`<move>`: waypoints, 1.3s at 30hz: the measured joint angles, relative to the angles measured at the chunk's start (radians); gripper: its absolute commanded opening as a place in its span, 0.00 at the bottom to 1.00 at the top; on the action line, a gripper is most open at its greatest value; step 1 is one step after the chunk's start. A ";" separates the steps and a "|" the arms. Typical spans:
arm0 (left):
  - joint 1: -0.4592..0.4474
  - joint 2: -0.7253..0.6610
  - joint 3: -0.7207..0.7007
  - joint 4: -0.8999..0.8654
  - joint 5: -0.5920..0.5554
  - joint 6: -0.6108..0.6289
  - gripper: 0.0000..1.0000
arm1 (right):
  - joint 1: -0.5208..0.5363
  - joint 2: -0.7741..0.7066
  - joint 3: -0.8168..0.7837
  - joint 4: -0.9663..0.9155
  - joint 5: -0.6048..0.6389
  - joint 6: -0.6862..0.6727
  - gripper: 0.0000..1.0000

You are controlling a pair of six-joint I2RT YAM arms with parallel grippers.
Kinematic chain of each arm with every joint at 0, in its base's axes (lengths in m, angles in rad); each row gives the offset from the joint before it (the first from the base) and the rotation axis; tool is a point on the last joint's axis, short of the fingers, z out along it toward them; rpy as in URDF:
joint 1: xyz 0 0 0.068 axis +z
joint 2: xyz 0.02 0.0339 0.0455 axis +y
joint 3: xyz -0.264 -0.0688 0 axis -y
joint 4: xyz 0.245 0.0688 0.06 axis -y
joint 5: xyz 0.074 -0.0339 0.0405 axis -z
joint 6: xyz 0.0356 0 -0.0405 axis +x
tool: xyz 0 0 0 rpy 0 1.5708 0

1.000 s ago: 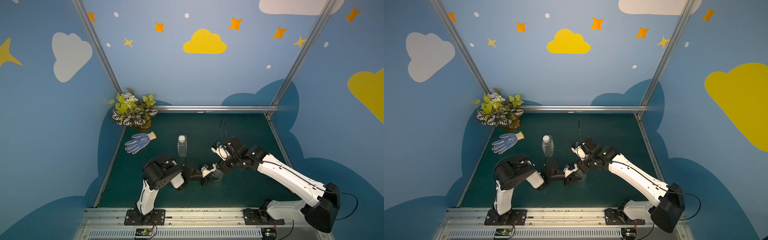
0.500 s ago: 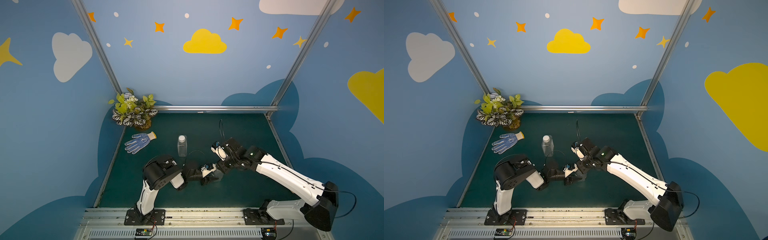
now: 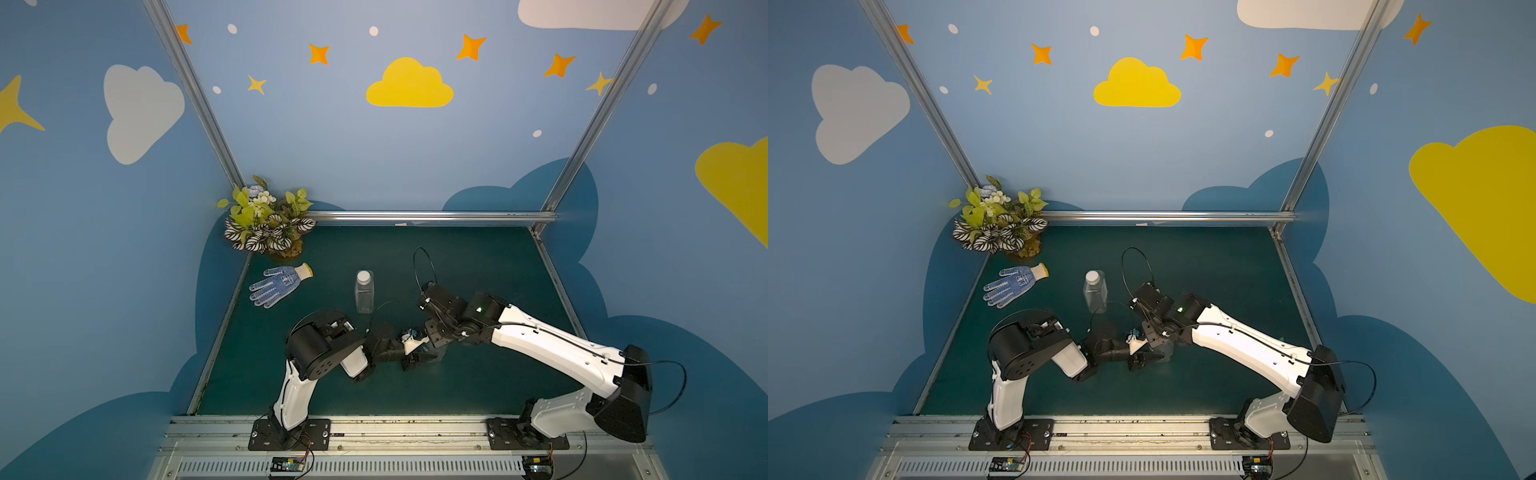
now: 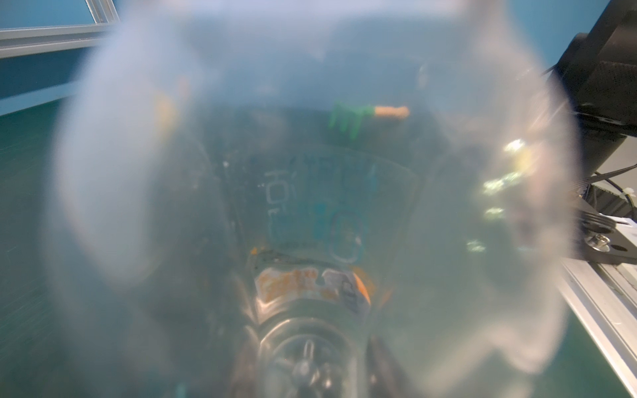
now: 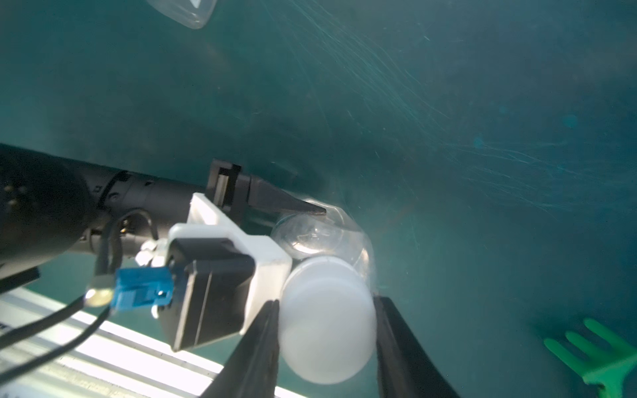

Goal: Screw on the bottle caps
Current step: Screw the bottle cap onto the plastic bottle.

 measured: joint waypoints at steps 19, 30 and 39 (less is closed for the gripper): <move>0.003 -0.005 0.000 -0.005 0.009 0.001 0.45 | -0.081 -0.166 -0.037 0.065 -0.152 -0.363 0.70; 0.015 -0.013 0.001 -0.021 0.047 -0.003 0.45 | -0.192 -0.251 -0.117 0.134 -0.388 -0.589 0.68; 0.017 -0.013 0.001 -0.023 0.055 -0.003 0.45 | -0.200 -0.196 -0.117 0.147 -0.430 -0.619 0.62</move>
